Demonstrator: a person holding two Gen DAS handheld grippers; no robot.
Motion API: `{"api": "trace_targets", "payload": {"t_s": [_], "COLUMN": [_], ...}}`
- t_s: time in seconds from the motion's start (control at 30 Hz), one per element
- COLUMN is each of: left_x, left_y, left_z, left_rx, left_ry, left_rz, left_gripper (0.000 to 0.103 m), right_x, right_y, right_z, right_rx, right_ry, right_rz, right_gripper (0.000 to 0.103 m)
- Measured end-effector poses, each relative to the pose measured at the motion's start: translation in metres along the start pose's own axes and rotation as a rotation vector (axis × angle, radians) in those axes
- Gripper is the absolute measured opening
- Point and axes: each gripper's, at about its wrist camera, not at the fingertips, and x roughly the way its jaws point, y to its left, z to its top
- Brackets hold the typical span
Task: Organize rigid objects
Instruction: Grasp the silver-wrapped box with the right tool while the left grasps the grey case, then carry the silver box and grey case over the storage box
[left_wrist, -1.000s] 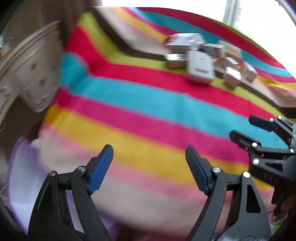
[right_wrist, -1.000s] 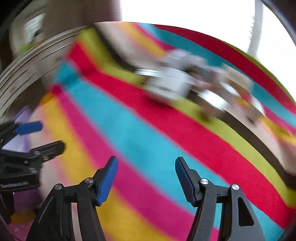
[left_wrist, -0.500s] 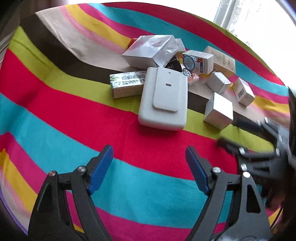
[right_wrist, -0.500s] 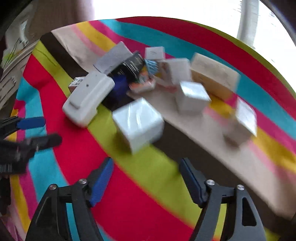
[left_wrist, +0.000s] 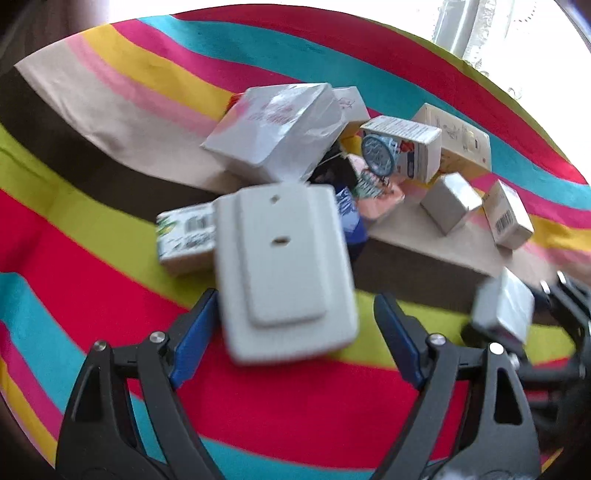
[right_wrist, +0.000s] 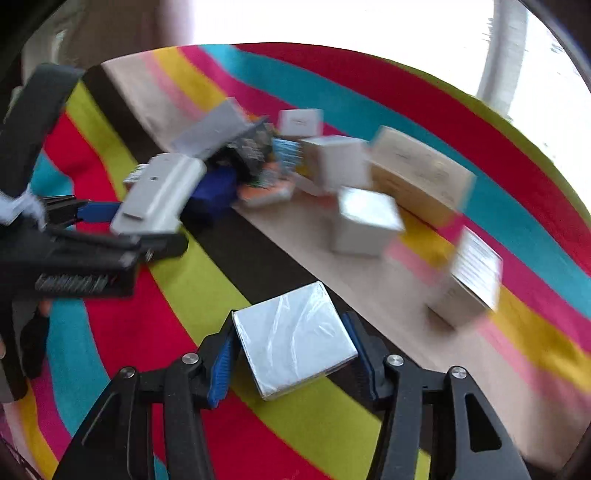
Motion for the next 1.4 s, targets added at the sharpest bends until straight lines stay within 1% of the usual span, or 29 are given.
{"api": "trace_targets", "payload": {"t_s": [0.03,0.07,0.1,0.13,0.17,0.2,0.27,0.37,0.47,0.53,0.67,0.73,1.03,1.17,1.3,1.4], "left_x": [0.001,0.002,0.001,-0.001,-0.005,-0.012,-0.028,-0.049,-0.070,-0.082,-0.101,-0.112,-0.139,-0.155,-0.168,-0.182], "left_y": [-0.002,-0.004,-0.006,-0.008,-0.010,-0.009,-0.009,-0.007,-0.007,-0.006,-0.003,-0.001,0.005,0.011,0.015,0.021], "left_z": [0.002,0.002,0.001,-0.001,-0.005,-0.011,-0.027,-0.054,-0.081,-0.093,-0.108,-0.113,-0.119,-0.125,-0.131,-0.135], "left_rx": [-0.011,-0.024,-0.036,-0.038,-0.041,-0.059,-0.069,-0.048,-0.007,0.014,0.034,0.040,0.038,0.054,0.106,0.136], "left_ry": [0.000,-0.004,-0.011,-0.013,-0.005,-0.001,-0.006,-0.004,0.008,0.015,0.008,-0.009,-0.053,-0.068,-0.065,-0.089], "left_rz": [0.004,0.028,0.063,0.079,0.058,0.028,0.011,0.004,0.014,0.023,0.030,0.034,0.035,0.061,0.136,0.192], "left_gripper": [0.086,0.085,0.075,0.067,0.067,0.067,0.067,0.067,0.067,0.067,0.067,0.067,0.067,0.067,0.067,0.067], "right_x": [-0.006,-0.010,-0.012,-0.015,-0.019,-0.022,-0.032,-0.051,-0.052,-0.058,-0.069,-0.076,-0.103,-0.114,-0.122,-0.126], "right_y": [-0.004,-0.007,-0.009,-0.009,-0.012,-0.013,-0.010,-0.007,-0.005,0.002,0.013,0.020,0.041,0.053,0.068,0.083], "right_z": [-0.005,-0.007,-0.010,-0.011,-0.016,-0.019,-0.022,-0.031,-0.031,-0.035,-0.042,-0.044,-0.046,-0.049,-0.053,-0.055], "right_rx": [0.035,0.059,0.080,0.090,0.099,0.112,0.150,0.186,0.186,0.175,0.176,0.171,0.153,0.146,0.131,0.116], "right_ry": [-0.006,-0.009,-0.011,-0.006,0.006,0.014,0.016,0.004,0.019,0.025,0.011,0.002,-0.031,-0.039,-0.037,-0.033], "right_rz": [-0.002,0.000,-0.010,-0.034,-0.062,-0.071,-0.068,-0.055,-0.059,-0.060,-0.055,-0.053,-0.067,-0.069,-0.061,-0.045], "right_gripper": [0.055,0.055,0.055,0.055,0.055,0.055,0.055,0.055,0.055,0.055,0.055,0.055,0.055,0.055,0.055,0.055]}}
